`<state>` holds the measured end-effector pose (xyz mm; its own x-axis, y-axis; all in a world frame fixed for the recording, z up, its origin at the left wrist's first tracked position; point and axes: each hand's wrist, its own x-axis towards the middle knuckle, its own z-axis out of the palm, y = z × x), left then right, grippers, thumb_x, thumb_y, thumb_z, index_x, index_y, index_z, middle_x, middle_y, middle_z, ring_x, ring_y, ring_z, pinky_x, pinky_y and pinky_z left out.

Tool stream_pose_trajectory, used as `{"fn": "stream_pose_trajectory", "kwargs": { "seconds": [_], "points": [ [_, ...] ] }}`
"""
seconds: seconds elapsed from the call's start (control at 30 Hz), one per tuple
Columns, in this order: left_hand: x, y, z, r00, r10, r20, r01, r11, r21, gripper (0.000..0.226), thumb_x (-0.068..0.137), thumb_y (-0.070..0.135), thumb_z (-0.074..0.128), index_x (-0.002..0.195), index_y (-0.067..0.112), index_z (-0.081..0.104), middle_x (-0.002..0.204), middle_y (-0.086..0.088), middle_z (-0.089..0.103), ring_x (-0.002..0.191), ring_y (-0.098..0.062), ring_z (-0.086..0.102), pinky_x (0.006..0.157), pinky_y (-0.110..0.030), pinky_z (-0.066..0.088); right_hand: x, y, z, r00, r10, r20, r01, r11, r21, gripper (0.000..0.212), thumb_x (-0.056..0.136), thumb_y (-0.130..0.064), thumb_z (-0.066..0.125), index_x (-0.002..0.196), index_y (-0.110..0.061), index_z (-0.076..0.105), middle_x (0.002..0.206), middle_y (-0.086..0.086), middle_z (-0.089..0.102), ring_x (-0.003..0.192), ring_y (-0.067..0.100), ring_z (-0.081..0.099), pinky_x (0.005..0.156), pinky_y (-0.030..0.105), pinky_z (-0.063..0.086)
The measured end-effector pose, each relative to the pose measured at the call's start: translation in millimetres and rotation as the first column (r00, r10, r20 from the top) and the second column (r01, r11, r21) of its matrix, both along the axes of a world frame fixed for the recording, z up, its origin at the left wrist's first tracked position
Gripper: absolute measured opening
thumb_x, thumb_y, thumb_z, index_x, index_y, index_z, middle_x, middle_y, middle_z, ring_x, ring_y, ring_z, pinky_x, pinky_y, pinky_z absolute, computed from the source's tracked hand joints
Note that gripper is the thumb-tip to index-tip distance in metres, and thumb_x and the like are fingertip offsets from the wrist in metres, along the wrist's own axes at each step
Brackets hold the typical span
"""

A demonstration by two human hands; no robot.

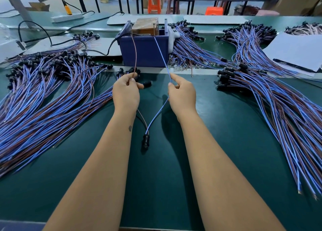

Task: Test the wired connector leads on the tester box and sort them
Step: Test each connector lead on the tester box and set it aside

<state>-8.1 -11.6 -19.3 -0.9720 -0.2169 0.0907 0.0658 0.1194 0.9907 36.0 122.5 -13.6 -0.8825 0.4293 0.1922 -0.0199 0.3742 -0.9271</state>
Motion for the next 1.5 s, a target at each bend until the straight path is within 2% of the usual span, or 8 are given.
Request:
{"fn": "stream_pose_trajectory", "kwargs": {
  "seconds": [0.33,0.73,0.87,0.97,1.1,1.2,1.4,1.5],
  "points": [
    [-1.4,0.2,-2.0,1.0,-0.006,-0.01,0.006,1.0,-0.02,0.028,0.101,0.014,0.041,0.116,0.019,0.064,0.066,0.01,0.066,0.051,-0.006,0.04,0.055,-0.025,0.036,-1.5,-0.7,-0.6,1.0,0.009,-0.006,-0.009,1.0,0.014,0.043,0.098,-0.011,0.045,0.139,-0.021,0.054,0.068,-0.018,0.038,0.067,0.009,0.045,0.073,0.025,0.041],
    [-2.4,0.6,-3.4,1.0,-0.006,-0.004,0.006,1.0,-0.023,0.029,0.101,0.015,0.042,0.118,0.021,0.064,0.065,0.011,0.067,0.051,-0.006,0.041,0.058,-0.025,0.038,-3.0,-0.1,-3.3,1.0,-0.02,-0.011,0.02,1.0,-0.012,0.042,0.099,-0.012,0.046,0.139,-0.024,0.054,0.066,-0.018,0.039,0.055,0.005,0.044,0.065,0.022,0.049],
    [-1.4,0.3,-2.4,1.0,-0.005,-0.002,0.005,1.0,-0.022,0.028,0.101,0.016,0.042,0.117,0.02,0.064,0.064,0.012,0.067,0.051,-0.006,0.04,0.063,-0.026,0.041,-3.5,0.3,-3.2,0.999,-0.033,-0.01,0.033,0.999,-0.03,0.043,0.099,-0.012,0.046,0.139,-0.026,0.054,0.062,-0.016,0.043,0.047,0.002,0.044,0.053,0.013,0.041],
    [0.0,1.2,-2.1,1.0,-0.015,-0.02,0.015,1.0,-0.006,0.028,0.1,0.014,0.041,0.116,0.02,0.064,0.066,0.011,0.066,0.058,-0.006,0.043,0.075,-0.032,0.039,-4.6,-0.3,-2.3,0.999,-0.041,-0.009,0.041,0.999,-0.035,0.042,0.098,-0.012,0.046,0.138,-0.025,0.055,0.064,-0.016,0.043,0.055,0.005,0.042,0.064,0.023,0.04],
    [0.2,0.5,-1.9,1.0,-0.016,-0.023,0.016,1.0,-0.017,0.029,0.101,0.015,0.042,0.118,0.021,0.064,0.063,0.012,0.066,0.052,-0.005,0.041,0.062,-0.027,0.038,-4.0,-1.6,-0.2,0.999,-0.051,-0.007,0.051,0.998,-0.034,0.043,0.099,-0.013,0.046,0.138,-0.027,0.054,0.062,-0.013,0.044,0.058,0.009,0.046,0.067,0.032,0.05],
    [1.0,0.1,-1.6,1.0,-0.014,-0.017,0.014,1.0,-0.019,0.028,0.101,0.016,0.042,0.115,0.021,0.064,0.065,0.012,0.067,0.055,-0.005,0.043,0.067,-0.029,0.04,-3.6,-1.5,0.5,0.999,-0.05,-0.008,0.05,0.997,-0.059,0.043,0.099,-0.013,0.047,0.137,-0.03,0.055,0.063,-0.01,0.047,0.063,0.014,0.05,0.079,0.04,0.056],
    [4.5,0.8,2.1,0.999,-0.027,-0.021,0.026,0.999,-0.029,0.025,0.101,0.015,0.041,0.113,0.02,0.063,0.069,0.01,0.067,0.061,-0.007,0.043,0.08,-0.04,0.05,-2.7,-1.8,-0.1,0.999,-0.051,-0.017,0.049,0.996,-0.075,0.043,0.098,-0.012,0.047,0.137,-0.03,0.055,0.064,-0.018,0.045,0.063,0.008,0.05,0.085,0.04,0.056],
    [6.3,0.6,3.2,1.0,-0.025,-0.012,0.025,1.0,-0.016,0.026,0.101,0.015,0.042,0.115,0.019,0.063,0.064,0.013,0.07,0.047,-0.003,0.045,0.053,-0.018,0.044,-1.8,-2.0,0.1,0.998,-0.058,-0.03,0.055,0.995,-0.081,0.042,0.098,-0.012,0.048,0.135,-0.029,0.057,0.062,-0.015,0.048,0.061,0.009,0.049,0.081,0.04,0.057]
  ]
}}
